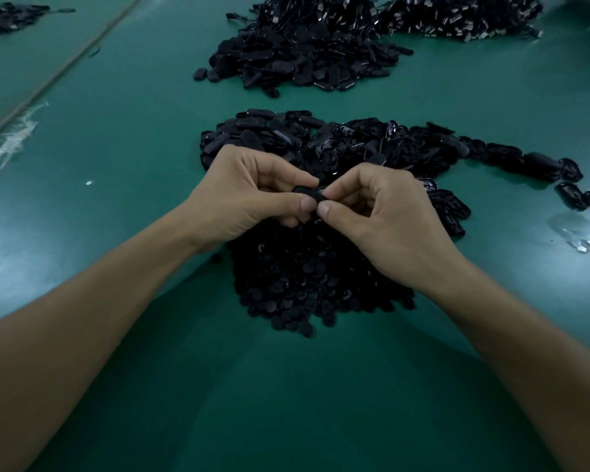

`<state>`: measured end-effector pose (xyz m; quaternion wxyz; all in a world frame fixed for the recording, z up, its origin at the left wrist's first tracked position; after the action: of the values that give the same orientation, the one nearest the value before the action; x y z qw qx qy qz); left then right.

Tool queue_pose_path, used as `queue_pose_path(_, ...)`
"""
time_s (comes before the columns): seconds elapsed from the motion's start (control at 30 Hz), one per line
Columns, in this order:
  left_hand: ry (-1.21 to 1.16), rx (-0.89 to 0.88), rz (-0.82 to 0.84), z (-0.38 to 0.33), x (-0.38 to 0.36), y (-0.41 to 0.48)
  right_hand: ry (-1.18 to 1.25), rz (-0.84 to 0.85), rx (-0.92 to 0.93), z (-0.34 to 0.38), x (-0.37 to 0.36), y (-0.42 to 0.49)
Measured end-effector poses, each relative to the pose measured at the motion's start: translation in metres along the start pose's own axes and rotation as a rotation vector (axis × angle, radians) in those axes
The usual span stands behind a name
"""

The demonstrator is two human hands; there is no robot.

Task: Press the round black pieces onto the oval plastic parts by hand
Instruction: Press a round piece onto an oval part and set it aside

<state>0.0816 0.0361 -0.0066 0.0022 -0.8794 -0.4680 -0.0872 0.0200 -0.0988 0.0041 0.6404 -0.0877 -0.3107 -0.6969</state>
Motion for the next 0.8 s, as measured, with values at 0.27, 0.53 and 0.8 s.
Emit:
queue_pose_path(0.27, 0.027, -0.035, -0.044, -0.003, 0.000, -0.001, 0.021, -0.054, -0.011, 0.001, 0.002, 0.003)
queue_pose_path(0.53, 0.063, -0.049, -0.068, -0.002, 0.004, 0.000, 0.024, -0.061, -0.005, 0.003, -0.001, 0.005)
queue_pose_path(0.8, 0.068, -0.067, -0.240, -0.005, 0.025, 0.004, -0.087, -0.118, 0.011, 0.001, 0.021, 0.020)
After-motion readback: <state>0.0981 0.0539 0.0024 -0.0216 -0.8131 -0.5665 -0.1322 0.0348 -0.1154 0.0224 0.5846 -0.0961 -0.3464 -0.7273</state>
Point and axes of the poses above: each hand's wrist, its own y-axis towards the middle knuckle, its own x-axis out of the back of the hand, z = x × y, the point moved 9 cm from there along y, towards the middle knuckle, and after that the axes turned 4 degrees about x, right-handed, at the moved point
